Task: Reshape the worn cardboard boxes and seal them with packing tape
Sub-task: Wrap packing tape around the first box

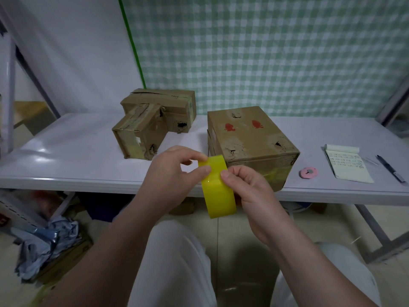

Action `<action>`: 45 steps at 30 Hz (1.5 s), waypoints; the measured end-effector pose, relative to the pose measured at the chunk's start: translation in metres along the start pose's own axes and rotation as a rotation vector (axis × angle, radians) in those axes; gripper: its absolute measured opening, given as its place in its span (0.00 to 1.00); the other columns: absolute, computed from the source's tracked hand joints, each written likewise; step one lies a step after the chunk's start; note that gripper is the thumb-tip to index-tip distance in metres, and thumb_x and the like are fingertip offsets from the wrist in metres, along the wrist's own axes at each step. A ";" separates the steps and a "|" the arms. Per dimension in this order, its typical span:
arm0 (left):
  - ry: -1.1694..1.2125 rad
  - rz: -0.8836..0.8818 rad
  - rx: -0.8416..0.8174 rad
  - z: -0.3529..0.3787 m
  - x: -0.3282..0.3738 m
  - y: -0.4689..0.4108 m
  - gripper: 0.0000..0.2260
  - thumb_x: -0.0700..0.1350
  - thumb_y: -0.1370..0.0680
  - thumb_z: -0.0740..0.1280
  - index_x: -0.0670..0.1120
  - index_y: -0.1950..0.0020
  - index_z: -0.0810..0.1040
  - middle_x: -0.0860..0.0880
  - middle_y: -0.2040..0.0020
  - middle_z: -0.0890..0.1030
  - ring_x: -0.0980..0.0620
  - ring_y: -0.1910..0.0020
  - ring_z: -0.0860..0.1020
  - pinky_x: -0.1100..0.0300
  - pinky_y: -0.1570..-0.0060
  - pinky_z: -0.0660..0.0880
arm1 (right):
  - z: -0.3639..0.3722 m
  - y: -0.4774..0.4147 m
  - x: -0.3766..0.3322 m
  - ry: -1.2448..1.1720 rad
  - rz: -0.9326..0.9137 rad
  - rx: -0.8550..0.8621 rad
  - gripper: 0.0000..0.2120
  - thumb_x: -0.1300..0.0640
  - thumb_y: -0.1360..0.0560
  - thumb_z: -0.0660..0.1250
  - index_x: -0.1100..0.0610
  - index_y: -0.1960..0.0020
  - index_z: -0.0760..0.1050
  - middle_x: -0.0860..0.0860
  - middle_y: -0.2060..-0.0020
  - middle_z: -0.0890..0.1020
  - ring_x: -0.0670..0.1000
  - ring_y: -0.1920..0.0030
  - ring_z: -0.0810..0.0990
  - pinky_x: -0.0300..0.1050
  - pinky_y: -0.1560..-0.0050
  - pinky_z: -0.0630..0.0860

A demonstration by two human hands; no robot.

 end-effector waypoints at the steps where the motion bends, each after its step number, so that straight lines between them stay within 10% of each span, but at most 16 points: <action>1: 0.002 0.007 0.012 0.000 0.002 0.000 0.06 0.47 0.28 0.72 0.59 0.58 0.80 0.57 0.52 0.79 0.59 0.52 0.76 0.61 0.54 0.74 | 0.000 0.001 0.000 0.014 -0.003 0.000 0.12 0.50 0.28 0.69 0.58 0.56 0.72 0.55 0.63 0.71 0.51 0.63 0.70 0.40 0.66 0.70; 15: -0.196 -0.034 -0.006 0.020 0.004 0.002 0.06 0.45 0.22 0.64 0.46 0.56 0.78 0.54 0.61 0.74 0.58 0.63 0.71 0.71 0.67 0.64 | -0.006 0.009 0.005 0.161 -0.054 0.093 0.09 0.50 0.23 0.67 0.53 0.60 0.73 0.49 0.66 0.74 0.45 0.65 0.72 0.42 0.63 0.69; 24: -0.290 0.060 0.083 0.026 0.018 0.012 0.05 0.42 0.20 0.59 0.45 0.55 0.70 0.49 0.57 0.72 0.49 0.55 0.70 0.58 0.59 0.62 | -0.002 0.014 0.001 0.228 -0.049 0.028 0.06 0.55 0.25 0.69 0.56 0.52 0.74 0.43 0.78 0.74 0.41 0.74 0.72 0.37 0.70 0.69; 33: -0.088 -0.034 0.072 0.034 0.019 0.020 0.07 0.43 0.19 0.58 0.47 0.56 0.71 0.52 0.61 0.75 0.55 0.61 0.73 0.64 0.66 0.66 | -0.018 0.010 0.007 0.336 0.066 0.138 0.12 0.47 0.27 0.70 0.57 0.55 0.79 0.58 0.59 0.83 0.53 0.61 0.80 0.50 0.58 0.76; 45: 0.075 -0.108 0.035 0.031 0.017 -0.005 0.05 0.44 0.25 0.69 0.50 0.56 0.73 0.49 0.65 0.79 0.50 0.62 0.79 0.50 0.57 0.78 | -0.029 0.016 -0.001 0.093 0.120 0.060 0.12 0.56 0.28 0.72 0.57 0.45 0.79 0.54 0.54 0.85 0.47 0.59 0.82 0.37 0.63 0.76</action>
Point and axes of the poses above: each hand's wrist, its own y-axis away from the middle knuckle, its own z-axis out of the palm, x = y × z, the point moved 6 cm from there along -y, towards the middle knuckle
